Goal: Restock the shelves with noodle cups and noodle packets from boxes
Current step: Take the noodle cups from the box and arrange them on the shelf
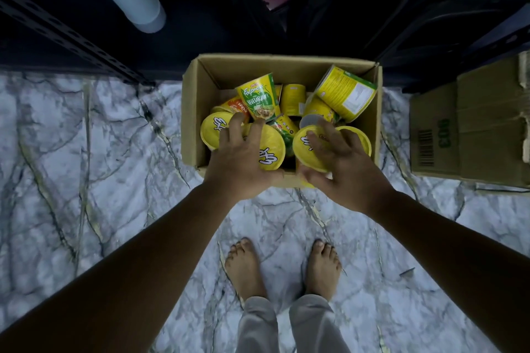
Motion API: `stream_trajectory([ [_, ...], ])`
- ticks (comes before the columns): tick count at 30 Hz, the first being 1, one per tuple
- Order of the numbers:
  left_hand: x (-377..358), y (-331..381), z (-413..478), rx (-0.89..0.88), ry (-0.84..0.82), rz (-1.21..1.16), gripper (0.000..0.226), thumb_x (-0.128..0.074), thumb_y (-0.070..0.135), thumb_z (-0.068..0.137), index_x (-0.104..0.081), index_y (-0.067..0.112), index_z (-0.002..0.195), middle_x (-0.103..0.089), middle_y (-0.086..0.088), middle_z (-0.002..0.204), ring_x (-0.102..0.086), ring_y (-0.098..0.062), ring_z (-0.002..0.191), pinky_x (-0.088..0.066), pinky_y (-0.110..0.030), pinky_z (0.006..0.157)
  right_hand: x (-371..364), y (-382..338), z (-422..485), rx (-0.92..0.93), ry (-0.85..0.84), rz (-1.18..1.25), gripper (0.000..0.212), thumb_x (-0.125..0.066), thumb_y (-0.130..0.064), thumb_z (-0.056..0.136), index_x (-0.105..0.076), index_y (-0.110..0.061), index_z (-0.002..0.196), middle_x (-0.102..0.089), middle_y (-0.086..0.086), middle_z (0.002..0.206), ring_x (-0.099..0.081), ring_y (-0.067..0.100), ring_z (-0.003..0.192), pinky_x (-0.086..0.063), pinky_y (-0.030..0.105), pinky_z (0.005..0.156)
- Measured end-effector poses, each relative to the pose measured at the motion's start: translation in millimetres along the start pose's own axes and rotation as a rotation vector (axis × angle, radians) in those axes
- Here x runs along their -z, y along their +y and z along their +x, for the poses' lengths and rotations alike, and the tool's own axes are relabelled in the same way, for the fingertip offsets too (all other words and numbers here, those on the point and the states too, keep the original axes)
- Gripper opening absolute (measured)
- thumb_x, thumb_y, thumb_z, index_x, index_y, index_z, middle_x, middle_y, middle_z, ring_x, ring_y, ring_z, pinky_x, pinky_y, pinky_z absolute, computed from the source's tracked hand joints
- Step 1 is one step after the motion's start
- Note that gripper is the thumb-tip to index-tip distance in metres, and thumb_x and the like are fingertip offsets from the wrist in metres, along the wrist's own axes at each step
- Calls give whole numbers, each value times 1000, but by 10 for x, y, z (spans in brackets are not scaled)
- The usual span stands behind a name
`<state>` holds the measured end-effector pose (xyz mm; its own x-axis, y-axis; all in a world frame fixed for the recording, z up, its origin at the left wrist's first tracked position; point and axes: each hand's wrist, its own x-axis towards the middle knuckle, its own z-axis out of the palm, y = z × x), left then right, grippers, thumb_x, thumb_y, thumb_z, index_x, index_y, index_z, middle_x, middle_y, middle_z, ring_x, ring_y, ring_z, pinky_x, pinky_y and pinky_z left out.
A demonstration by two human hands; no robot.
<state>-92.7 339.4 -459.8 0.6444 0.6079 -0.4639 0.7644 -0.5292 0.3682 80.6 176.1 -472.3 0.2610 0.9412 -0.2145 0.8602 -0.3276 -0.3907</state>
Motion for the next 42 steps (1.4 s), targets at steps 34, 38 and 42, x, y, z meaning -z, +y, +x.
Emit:
stream_trajectory([
  [34,780,453,-751,-117,93,13,89,-66,66,62,-40,45,144,-35,0,143,-37,-30,132,-57,-50,79,1048,-634,-351,-119,-43,42,80,-66,-57,70,-44,-46,147,-37,5,151,-42,37,122,-55,47,83],
  [38,1634,762,-1380,-153,183,-92,86,-78,52,64,-44,48,143,-23,4,146,-36,-25,135,-56,-42,84,2010,-1070,-681,-96,66,65,79,-64,-59,70,-43,-50,146,-37,2,151,-39,31,126,-55,46,83],
  [42,2629,1046,-2056,-181,274,-110,84,-70,61,60,-47,51,141,-23,3,143,-36,-26,131,-50,-46,99,3061,-1595,-1007,-52,158,87,78,-73,-55,74,-43,-53,146,-35,-3,152,-39,28,130,-54,44,91],
])
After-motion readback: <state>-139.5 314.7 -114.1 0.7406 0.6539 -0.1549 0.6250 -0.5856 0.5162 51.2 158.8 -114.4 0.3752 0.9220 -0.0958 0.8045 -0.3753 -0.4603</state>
